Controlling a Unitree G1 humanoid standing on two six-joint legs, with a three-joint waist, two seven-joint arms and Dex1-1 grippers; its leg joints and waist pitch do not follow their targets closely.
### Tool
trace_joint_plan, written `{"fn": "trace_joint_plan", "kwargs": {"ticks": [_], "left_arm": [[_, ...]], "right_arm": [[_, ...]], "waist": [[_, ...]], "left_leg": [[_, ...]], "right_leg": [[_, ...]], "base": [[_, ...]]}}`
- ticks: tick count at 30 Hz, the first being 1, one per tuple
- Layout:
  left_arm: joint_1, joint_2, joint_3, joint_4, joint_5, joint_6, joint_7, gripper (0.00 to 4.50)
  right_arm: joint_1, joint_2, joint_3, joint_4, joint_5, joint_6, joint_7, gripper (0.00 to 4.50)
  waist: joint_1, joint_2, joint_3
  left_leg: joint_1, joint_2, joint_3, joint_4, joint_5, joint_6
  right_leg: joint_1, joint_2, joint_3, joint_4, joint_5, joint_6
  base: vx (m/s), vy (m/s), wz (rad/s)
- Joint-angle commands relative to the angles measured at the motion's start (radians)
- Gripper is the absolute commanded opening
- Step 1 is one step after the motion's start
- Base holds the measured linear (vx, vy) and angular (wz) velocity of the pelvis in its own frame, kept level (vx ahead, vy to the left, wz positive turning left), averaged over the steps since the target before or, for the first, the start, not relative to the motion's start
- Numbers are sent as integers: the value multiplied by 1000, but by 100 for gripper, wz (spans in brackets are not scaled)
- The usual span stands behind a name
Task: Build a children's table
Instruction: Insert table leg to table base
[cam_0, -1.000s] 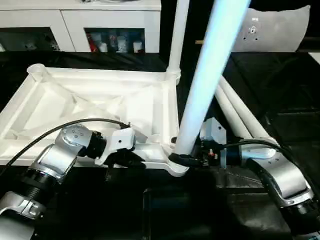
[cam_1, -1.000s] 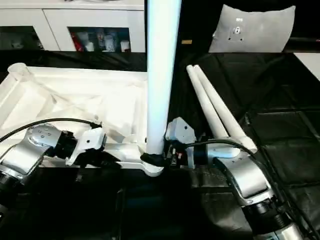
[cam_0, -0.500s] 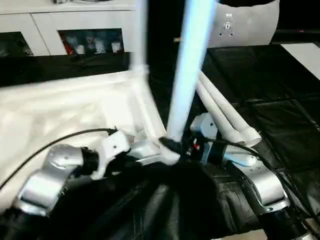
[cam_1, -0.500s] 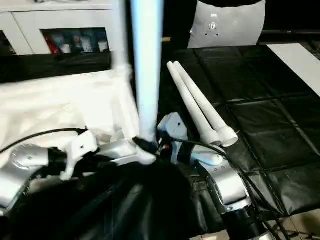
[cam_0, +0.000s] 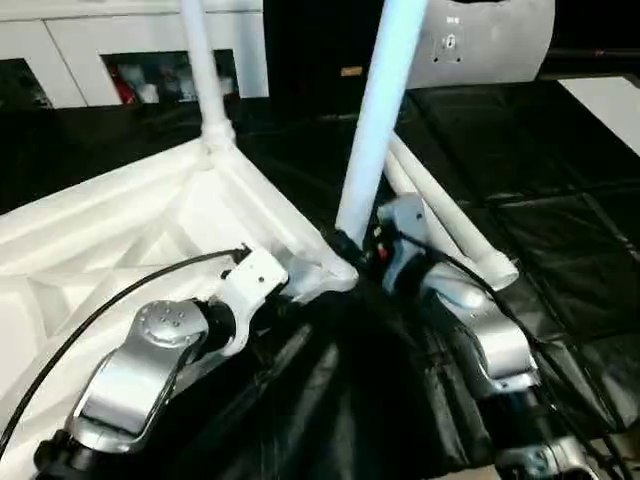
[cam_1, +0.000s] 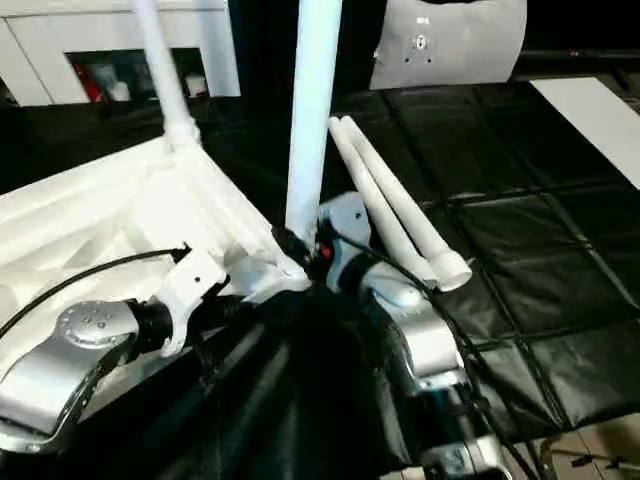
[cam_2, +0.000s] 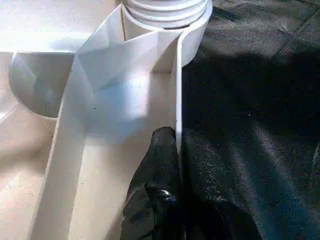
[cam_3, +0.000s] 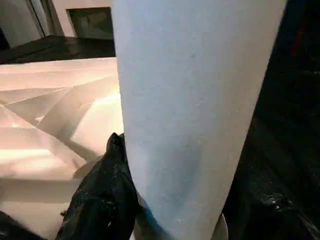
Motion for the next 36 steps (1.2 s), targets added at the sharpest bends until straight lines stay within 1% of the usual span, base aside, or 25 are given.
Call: {"fn": "trace_joint_plan", "kwargs": {"ticks": [1,4,5,6,8,9,11,13,14,15,17,18,19,21,22,24,25,26,27,28,30,31,33,35,36], "left_arm": [[-24,-11,-29,-93,-29,-21,-24,0],[-23,0,-17,-89,-15,-20,-1,0],[-26,6,-19,-89,-11,-5,11,0],[-31,12,-16,-83,-13,1,18,0],[-32,7,-1,-70,-13,-25,27,0],[-34,5,5,-59,-8,-48,36,0],[-34,-2,13,-41,4,-79,55,0],[-36,-15,30,-14,14,-104,82,0],[-38,-6,31,0,19,-109,88,0],[-42,-1,34,13,22,-104,97,0],[-47,7,38,26,25,-95,103,0],[-51,16,37,34,29,-96,104,0],[-52,18,37,36,30,-96,104,0],[-56,37,37,54,41,-121,104,0],[-53,60,31,68,55,-160,97,0],[-50,70,27,74,59,-177,92,0],[-49,72,27,76,59,-180,90,0],[-48,73,29,78,58,-182,90,0],[-47,75,31,80,55,-184,91,0],[-47,77,32,82,53,-185,91,0],[-49,83,30,87,49,-187,93,0],[-50,87,28,91,46,-192,95,0],[-52,93,24,99,39,-202,98,0],[-53,96,23,104,37,-208,99,0],[-54,97,23,106,36,-210,99,0]], "right_arm": [[60,1,62,173,-36,127,-7,189],[48,9,64,194,-45,112,-12,189],[42,14,61,203,-44,107,-10,189],[31,20,56,217,-46,96,-10,189],[20,23,49,228,-43,93,-8,189],[14,24,45,236,-42,91,-7,224],[8,25,41,248,-42,84,-6,259],[6,21,46,246,-42,75,7,269],[7,18,50,244,-44,68,12,281],[10,14,52,240,-45,63,16,294],[17,9,54,231,-47,57,21,302],[23,6,53,223,-46,53,23,316],[25,6,53,221,-46,52,23,316],[39,-3,49,201,-47,40,25,338],[51,-14,48,181,-47,28,31,347],[56,-19,48,174,-49,18,37,363],[57,-19,48,172,-49,15,37,384],[59,-20,45,168,-46,18,37,384],[60,-21,41,165,-44,20,38,400],[62,-21,37,163,-40,22,40,400],[64,-22,30,163,-37,23,40,418],[65,-22,26,164,-32,27,41,418],[66,-23,23,163,-29,29,43,383],[67,-24,22,162,-29,28,43,376],[66,-24,21,162,-28,28,45,361]], "waist": [[9,12,-33],[9,14,-36],[11,15,-39],[12,16,-41],[13,15,-42],[12,12,-45],[13,13,-44],[15,12,-44],[18,12,-45],[20,13,-46],[22,14,-47],[23,13,-47],[25,13,-49],[28,13,-50],[29,12,-50],[31,14,-50],[31,14,-51],[28,15,-52],[27,16,-51],[27,20,-51],[26,18,-54],[24,17,-54],[23,20,-54],[22,19,-54],[22,19,-55]], "left_leg": [[10,57,-34,-53,-212,7],[11,58,-34,-52,-200,5],[13,58,-33,-49,-189,5],[12,57,-33,-48,-172,7],[10,56,-32,-45,-147,11],[10,55,-31,-44,-144,12],[10,54,-31,-43,-149,15],[13,55,-29,-42,-174,12],[12,57,-31,-43,-168,12],[14,57,-30,-43,-165,13],[12,56,-30,-41,-150,15],[11,56,-30,-40,-144,16],[11,55,-29,-39,-133,21],[10,54,-29,-36,-114,31],[9,53,-30,-36,-114,33],[10,54,-30,-37,-125,33],[10,55,-30,-37,-131,31],[9,55,-32,-38,-132,27],[11,56,-31,-37,-139,25],[10,56,-32,-37,-140,23],[11,56,-31,-35,-138,21],[8,56,-33,-36,-130,23],[9,55,-32,-34,-132,28],[10,56,-31,-33,-134,27],[9,55,-31,-32,-131,28]], "right_leg": [[23,-100,54,-88,-120,-154],[25,-100,54,-85,-95,-158],[25,-99,54,-81,-68,-164],[27,-97,53,-77,-28,-171],[31,-96,52,-72,32,-176],[34,-96,51,-71,48,-179],[34,-96,51,-72,40,-181],[32,-98,53,-77,-7,-183],[34,-98,51,-74,-14,-182],[32,-98,51,-74,-18,-180],[32,-98,52,-71,5,-180],[34,-99,52,-70,14,-179],[35,-98,51,-68,37,-180],[37,-97,51,-64,77,-180],[37,-96,51,-65,78,-177],[36,-96,50,-65,71,-173],[36,-98,49,-65,61,-172],[39,-97,47,-64,53,-176],[36,-98,48,-66,39,-181],[37,-99,48,-65,35,-184],[38,-98,49,-64,44,-193],[39,-98,48,-61,63,-197],[38,-98,47,-62,65,-204],[39,-99,48,-62,60,-207],[39,-98,48,-61,62,-207]], "base": [[0,0,0],[0,0,0],[0,0,0],[0,0,0],[0,0,0],[0,0,0],[0,0,0],[0,0,0],[0,0,0],[0,0,0],[0,0,0],[0,0,0],[0,0,0],[0,0,0],[0,0,0],[0,0,0],[0,0,0],[0,0,0],[0,0,0],[0,0,0],[0,0,0],[0,0,0],[0,0,0],[0,0,0],[0,0,0]]}}
